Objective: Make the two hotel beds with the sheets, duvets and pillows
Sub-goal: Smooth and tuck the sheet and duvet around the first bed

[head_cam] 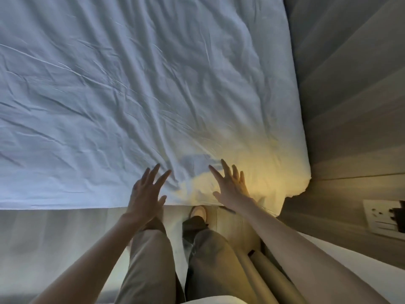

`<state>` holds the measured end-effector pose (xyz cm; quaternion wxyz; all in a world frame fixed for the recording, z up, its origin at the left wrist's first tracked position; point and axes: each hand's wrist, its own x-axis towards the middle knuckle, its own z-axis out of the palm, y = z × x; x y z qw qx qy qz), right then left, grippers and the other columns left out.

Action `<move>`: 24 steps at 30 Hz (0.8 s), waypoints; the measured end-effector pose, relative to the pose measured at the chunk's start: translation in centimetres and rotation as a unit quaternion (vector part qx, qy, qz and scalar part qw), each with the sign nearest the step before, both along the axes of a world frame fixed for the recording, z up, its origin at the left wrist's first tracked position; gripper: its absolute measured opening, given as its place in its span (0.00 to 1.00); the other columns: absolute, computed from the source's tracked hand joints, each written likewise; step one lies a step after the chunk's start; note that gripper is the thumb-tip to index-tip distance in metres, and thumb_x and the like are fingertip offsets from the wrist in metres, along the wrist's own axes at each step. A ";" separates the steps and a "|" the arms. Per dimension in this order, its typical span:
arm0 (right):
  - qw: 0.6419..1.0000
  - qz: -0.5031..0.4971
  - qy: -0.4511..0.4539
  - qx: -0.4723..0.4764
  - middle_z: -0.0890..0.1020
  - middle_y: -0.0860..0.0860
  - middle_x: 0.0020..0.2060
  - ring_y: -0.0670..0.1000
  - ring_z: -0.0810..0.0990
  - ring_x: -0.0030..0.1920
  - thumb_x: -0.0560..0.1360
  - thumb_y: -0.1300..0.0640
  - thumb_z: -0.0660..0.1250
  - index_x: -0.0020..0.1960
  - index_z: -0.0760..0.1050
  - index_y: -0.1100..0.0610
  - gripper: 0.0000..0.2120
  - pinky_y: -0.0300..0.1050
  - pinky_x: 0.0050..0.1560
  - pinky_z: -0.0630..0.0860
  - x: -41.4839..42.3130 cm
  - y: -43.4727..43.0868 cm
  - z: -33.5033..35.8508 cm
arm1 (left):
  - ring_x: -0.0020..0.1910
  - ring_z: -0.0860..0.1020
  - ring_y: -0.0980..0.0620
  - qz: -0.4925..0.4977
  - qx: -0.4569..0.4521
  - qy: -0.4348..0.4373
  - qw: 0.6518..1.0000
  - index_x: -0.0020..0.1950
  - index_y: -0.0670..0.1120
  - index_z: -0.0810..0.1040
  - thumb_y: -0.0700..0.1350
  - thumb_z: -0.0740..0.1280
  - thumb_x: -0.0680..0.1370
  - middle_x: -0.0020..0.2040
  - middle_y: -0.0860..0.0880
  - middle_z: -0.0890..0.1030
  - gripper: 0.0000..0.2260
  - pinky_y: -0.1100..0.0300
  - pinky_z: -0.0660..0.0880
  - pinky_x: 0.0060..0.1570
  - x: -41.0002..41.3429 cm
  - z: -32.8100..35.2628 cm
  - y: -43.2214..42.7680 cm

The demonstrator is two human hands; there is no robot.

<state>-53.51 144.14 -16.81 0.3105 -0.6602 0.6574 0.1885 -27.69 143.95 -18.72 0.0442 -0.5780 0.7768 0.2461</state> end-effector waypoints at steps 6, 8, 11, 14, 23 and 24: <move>0.999 0.046 0.022 0.018 0.28 0.53 0.75 0.68 0.36 0.75 0.79 0.52 0.65 0.77 0.35 0.40 0.43 0.67 0.74 0.43 3.2 0.6 -5.8 | 0.76 0.53 0.36 -0.047 0.003 -0.057 0.997 0.77 0.55 0.61 0.52 0.79 0.65 0.79 0.44 0.53 0.44 0.30 0.59 0.64 2.8 -4.7 -2.4; 0.998 0.042 0.054 0.000 0.26 0.55 0.73 0.69 0.36 0.75 0.78 0.57 0.66 0.76 0.30 0.40 0.48 0.68 0.74 0.44 3.3 0.7 -7.9 | 0.75 0.54 0.34 -0.060 0.014 -0.071 0.996 0.77 0.57 0.58 0.54 0.81 0.62 0.79 0.44 0.54 0.48 0.29 0.58 0.63 3.1 -6.4 -2.9; 0.990 0.075 0.116 -0.009 0.24 0.60 0.72 0.70 0.37 0.75 0.77 0.58 0.67 0.71 0.19 0.43 0.55 0.68 0.74 0.46 3.3 0.7 -9.7 | 0.76 0.51 0.34 -0.076 0.042 -0.098 0.991 0.78 0.60 0.45 0.55 0.80 0.62 0.80 0.47 0.48 0.56 0.29 0.57 0.65 3.3 -8.2 -4.0; 0.983 0.086 0.151 -0.060 0.42 0.64 0.76 0.72 0.54 0.74 0.74 0.54 0.71 0.75 0.27 0.47 0.54 0.64 0.72 0.61 3.2 0.5 -10.9 | 0.76 0.48 0.33 -0.081 0.048 -0.112 0.989 0.78 0.58 0.40 0.59 0.80 0.61 0.80 0.48 0.44 0.59 0.29 0.54 0.67 3.0 -9.4 -4.7; 0.983 0.048 0.119 -0.130 0.81 0.58 0.46 0.55 0.82 0.41 0.60 0.66 0.80 0.61 0.73 0.62 0.31 0.41 0.37 0.79 2.6 -2.7 -8.3 | 0.76 0.46 0.32 -0.112 0.075 -0.090 0.987 0.77 0.58 0.35 0.67 0.74 0.63 0.79 0.46 0.41 0.58 0.28 0.55 0.67 3.4 -8.8 -5.5; 0.987 0.034 0.115 -0.105 0.80 0.58 0.51 0.55 0.82 0.47 0.70 0.68 0.73 0.63 0.73 0.63 0.23 0.42 0.45 0.79 2.6 -3.4 -7.6 | 0.76 0.42 0.33 -0.111 0.089 -0.093 0.985 0.76 0.58 0.33 0.66 0.73 0.67 0.79 0.47 0.37 0.55 0.30 0.52 0.69 3.3 -8.4 -5.5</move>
